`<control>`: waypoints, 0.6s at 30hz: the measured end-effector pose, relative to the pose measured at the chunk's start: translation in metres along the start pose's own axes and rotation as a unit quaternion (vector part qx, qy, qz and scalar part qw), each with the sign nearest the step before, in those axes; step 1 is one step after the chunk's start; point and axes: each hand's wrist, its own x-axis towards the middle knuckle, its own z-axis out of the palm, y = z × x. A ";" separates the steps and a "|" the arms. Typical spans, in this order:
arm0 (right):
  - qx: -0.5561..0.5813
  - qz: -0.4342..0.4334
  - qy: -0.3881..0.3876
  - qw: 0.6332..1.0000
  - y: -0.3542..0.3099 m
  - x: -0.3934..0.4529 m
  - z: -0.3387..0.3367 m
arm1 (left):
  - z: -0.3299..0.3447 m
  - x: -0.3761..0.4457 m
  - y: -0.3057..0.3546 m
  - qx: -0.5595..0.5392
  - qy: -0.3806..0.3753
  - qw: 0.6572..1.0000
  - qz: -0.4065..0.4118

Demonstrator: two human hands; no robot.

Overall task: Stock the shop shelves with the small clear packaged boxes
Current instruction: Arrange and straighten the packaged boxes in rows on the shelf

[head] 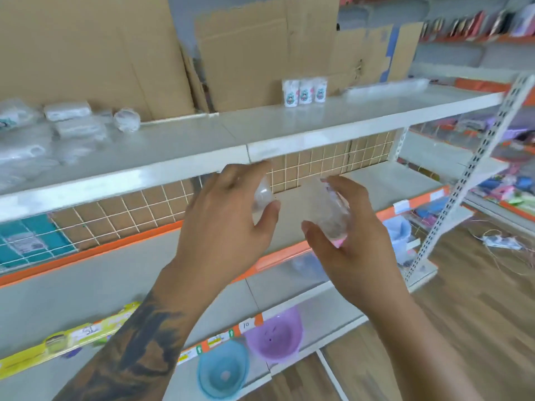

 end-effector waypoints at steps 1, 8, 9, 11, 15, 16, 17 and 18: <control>0.011 0.017 0.013 1.000 0.009 -0.008 -0.019 | 0.008 -0.003 0.015 -0.012 -0.008 1.000 -0.007; 0.021 0.054 0.084 0.995 0.072 -0.047 -0.116 | 0.066 -0.019 0.109 -0.049 -0.053 0.997 -0.039; 0.017 0.054 0.093 0.994 0.080 -0.052 -0.126 | 0.074 -0.021 0.119 -0.052 -0.061 0.996 -0.045; 0.009 0.070 0.097 0.993 0.096 -0.060 -0.142 | 0.090 -0.026 0.139 -0.054 -0.075 0.995 -0.048; 0.028 0.105 0.107 0.988 0.127 -0.066 -0.160 | 0.115 -0.029 0.169 -0.064 -0.112 0.990 -0.054; 0.034 0.114 0.112 0.987 0.134 -0.063 -0.163 | 0.120 -0.026 0.172 -0.063 -0.114 0.990 -0.050; 0.038 0.122 0.117 0.985 0.141 -0.058 -0.165 | 0.125 -0.020 0.175 -0.059 -0.116 0.990 -0.045; 0.043 0.129 0.122 0.983 0.147 -0.052 -0.168 | 0.131 -0.013 0.176 -0.055 -0.119 0.990 -0.043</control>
